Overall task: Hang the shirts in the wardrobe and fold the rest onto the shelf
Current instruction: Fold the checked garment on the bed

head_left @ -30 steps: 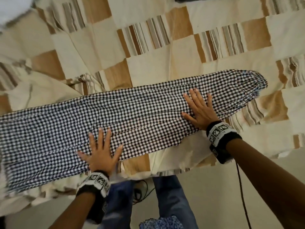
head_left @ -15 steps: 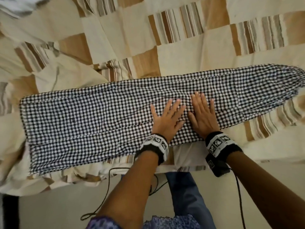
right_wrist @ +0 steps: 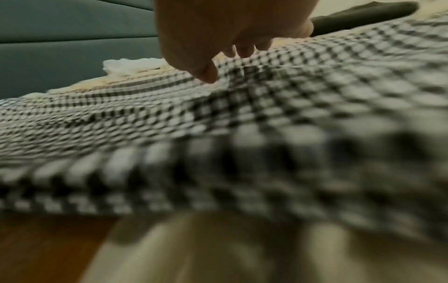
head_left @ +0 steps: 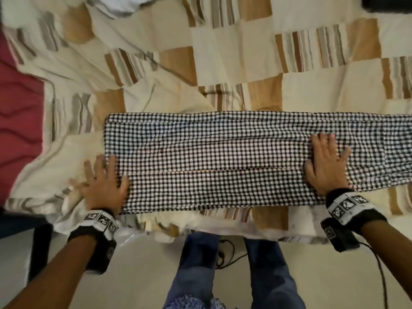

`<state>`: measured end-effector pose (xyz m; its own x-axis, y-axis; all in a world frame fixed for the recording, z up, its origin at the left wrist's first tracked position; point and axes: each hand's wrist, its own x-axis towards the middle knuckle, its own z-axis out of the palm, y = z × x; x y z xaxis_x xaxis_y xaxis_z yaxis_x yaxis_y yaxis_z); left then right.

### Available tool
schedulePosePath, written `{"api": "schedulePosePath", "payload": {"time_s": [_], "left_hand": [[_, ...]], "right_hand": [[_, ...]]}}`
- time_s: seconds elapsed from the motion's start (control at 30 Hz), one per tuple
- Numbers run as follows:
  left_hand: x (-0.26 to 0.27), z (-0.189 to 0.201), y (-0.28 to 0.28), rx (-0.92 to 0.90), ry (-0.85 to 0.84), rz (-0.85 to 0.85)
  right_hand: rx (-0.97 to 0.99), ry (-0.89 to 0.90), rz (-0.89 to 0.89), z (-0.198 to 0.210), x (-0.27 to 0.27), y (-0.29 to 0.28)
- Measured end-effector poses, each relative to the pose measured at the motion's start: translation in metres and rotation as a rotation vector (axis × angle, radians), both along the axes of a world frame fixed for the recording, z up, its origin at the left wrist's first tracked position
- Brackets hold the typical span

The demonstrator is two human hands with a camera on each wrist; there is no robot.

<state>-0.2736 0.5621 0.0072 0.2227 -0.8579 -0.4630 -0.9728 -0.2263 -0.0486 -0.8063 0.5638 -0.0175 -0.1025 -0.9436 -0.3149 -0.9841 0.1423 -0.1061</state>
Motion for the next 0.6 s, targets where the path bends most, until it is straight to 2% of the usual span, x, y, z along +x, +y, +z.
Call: {"api": "schedulePosePath", "payload": {"time_s": [0.1, 0.17, 0.23, 0.33, 0.4, 0.5, 0.6], "left_hand": [[-0.036, -0.001, -0.031, -0.101, 0.102, -0.214], [-0.072, -0.008, -0.049, -0.101, 0.155, -0.422], [-0.094, -0.018, -0.066, -0.069, 0.185, -0.543], [-0.081, -0.031, -0.089, -0.069, 0.188, -0.385], [-0.053, -0.031, -0.1, -0.093, 0.186, -0.224], [-0.004, -0.023, -0.11, -0.039, 0.187, -0.013], [0.028, -0.01, -0.102, -0.091, 0.155, -0.016]], "right_hand": [[-0.044, -0.036, 0.194, 0.004, 0.053, -0.03], [-0.01, -0.04, 0.358, -0.004, 0.095, -0.052], [0.034, -0.016, 0.405, -0.014, 0.137, -0.069], [0.07, 0.013, 0.272, -0.021, 0.194, -0.087], [0.062, 0.009, 0.277, -0.019, 0.232, -0.094], [0.032, 0.007, 0.523, -0.015, 0.299, -0.096], [0.072, 0.011, 0.738, -0.016, 0.348, -0.093]]}}
